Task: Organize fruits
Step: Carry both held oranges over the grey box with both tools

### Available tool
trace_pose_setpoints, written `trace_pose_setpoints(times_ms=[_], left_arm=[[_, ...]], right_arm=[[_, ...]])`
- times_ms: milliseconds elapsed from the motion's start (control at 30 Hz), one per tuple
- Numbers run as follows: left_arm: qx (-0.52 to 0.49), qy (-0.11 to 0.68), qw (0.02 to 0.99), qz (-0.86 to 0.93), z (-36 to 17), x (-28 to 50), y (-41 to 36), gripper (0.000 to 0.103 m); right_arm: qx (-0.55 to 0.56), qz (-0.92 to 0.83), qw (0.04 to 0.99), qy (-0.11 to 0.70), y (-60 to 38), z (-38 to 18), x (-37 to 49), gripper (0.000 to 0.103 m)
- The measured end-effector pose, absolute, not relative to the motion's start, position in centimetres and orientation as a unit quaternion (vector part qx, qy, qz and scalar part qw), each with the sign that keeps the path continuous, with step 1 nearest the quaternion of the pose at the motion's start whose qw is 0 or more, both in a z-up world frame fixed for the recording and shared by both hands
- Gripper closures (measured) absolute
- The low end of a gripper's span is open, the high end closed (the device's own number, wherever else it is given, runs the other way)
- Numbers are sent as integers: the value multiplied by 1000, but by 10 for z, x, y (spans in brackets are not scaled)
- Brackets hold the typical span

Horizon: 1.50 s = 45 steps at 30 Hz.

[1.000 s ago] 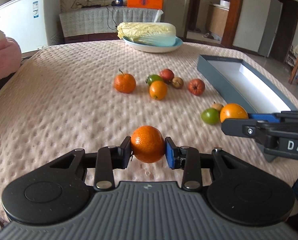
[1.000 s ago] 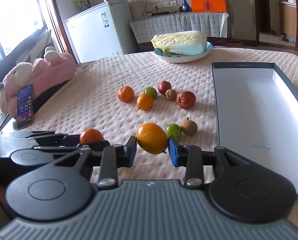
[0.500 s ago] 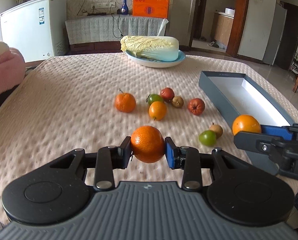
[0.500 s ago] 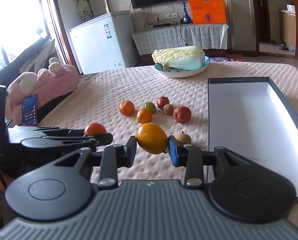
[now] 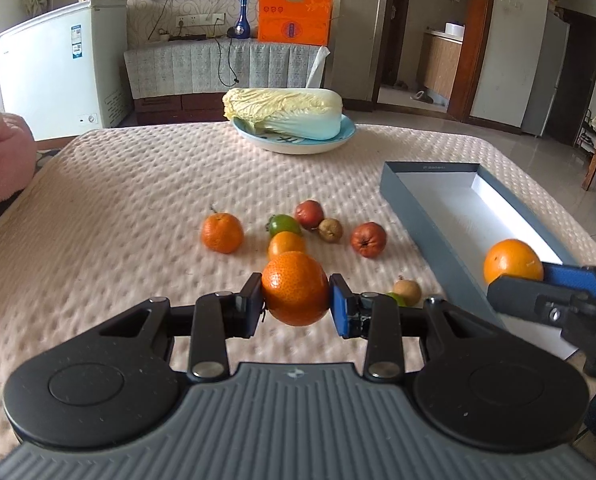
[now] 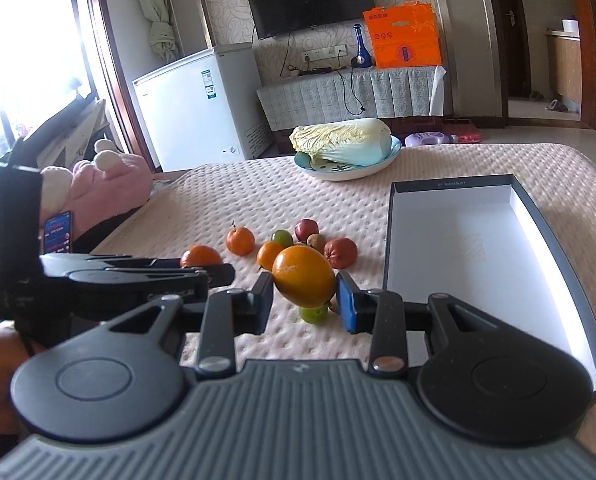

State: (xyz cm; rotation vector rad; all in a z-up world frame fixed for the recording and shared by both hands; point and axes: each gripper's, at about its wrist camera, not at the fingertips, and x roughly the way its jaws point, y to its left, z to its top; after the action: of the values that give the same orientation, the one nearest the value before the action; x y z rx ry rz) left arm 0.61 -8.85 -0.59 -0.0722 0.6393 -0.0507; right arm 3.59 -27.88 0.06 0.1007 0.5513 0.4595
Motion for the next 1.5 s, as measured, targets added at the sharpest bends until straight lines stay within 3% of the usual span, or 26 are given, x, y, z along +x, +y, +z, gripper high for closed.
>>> trace_pose_setpoints(times_ms=[1500], left_arm=[[-25,289,953,-90,1,67,-160,63]], right_arm=[[70,171,938,294,-348,-7,64,66]])
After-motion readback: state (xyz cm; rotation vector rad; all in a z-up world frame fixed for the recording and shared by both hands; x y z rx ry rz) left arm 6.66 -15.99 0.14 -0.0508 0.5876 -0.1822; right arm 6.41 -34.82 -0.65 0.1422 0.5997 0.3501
